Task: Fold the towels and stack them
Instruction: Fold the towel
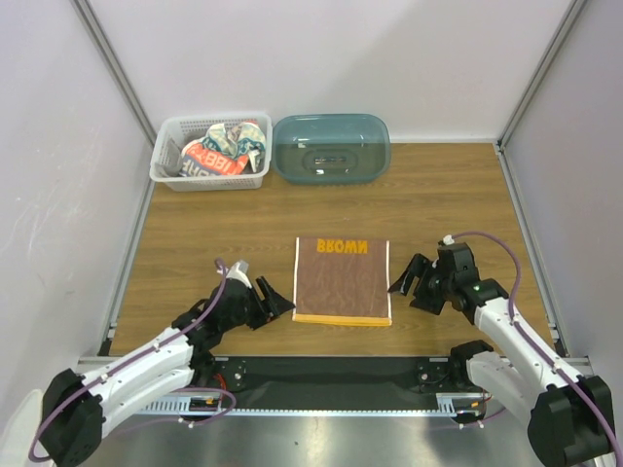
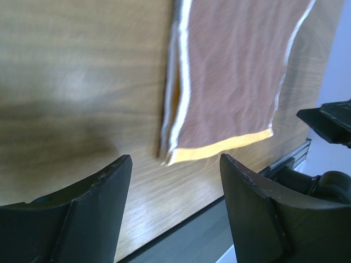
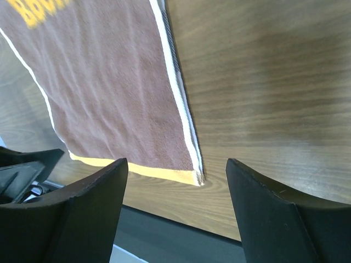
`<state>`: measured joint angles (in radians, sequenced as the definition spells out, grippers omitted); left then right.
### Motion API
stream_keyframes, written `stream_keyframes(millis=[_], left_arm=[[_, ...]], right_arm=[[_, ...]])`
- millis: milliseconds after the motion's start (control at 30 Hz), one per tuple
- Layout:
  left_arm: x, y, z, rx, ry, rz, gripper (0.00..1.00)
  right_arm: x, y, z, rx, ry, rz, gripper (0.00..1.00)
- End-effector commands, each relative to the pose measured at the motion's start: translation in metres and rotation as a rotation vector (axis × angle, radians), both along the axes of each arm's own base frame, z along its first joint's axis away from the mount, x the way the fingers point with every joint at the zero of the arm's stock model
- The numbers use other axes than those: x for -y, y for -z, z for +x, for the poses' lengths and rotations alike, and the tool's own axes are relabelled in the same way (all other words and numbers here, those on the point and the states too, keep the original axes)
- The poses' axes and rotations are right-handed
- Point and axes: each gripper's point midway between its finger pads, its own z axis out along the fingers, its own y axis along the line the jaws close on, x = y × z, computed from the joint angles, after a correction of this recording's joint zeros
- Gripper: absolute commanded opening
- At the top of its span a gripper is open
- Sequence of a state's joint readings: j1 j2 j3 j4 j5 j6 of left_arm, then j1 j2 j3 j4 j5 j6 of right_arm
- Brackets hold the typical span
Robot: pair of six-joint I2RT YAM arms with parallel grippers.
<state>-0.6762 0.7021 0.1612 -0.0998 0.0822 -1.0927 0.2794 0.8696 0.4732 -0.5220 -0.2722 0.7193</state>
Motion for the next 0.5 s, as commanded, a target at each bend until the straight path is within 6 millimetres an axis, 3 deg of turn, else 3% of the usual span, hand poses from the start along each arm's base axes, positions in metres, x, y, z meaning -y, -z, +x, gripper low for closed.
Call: stream_keyframes(millis=[0,167,467], left_arm=[[0.008,-0.002,-0.002,-0.036,-0.046,-0.068,0.71],[0.014,0.008,-0.010,-0.070,-0.042,-0.063,0.76],[0.018,0.018,-0.014,-0.085,-0.052,-0.081,0.73]], right_arm=[[-0.008,-0.002,-0.001,0.011,-0.027,0.039,0.78],[-0.013,-0.002,-0.001,0.013,-0.052,0.059,0.77],[-0.015,-0.002,-0.004,0.041,-0.058,0.068,0.77]])
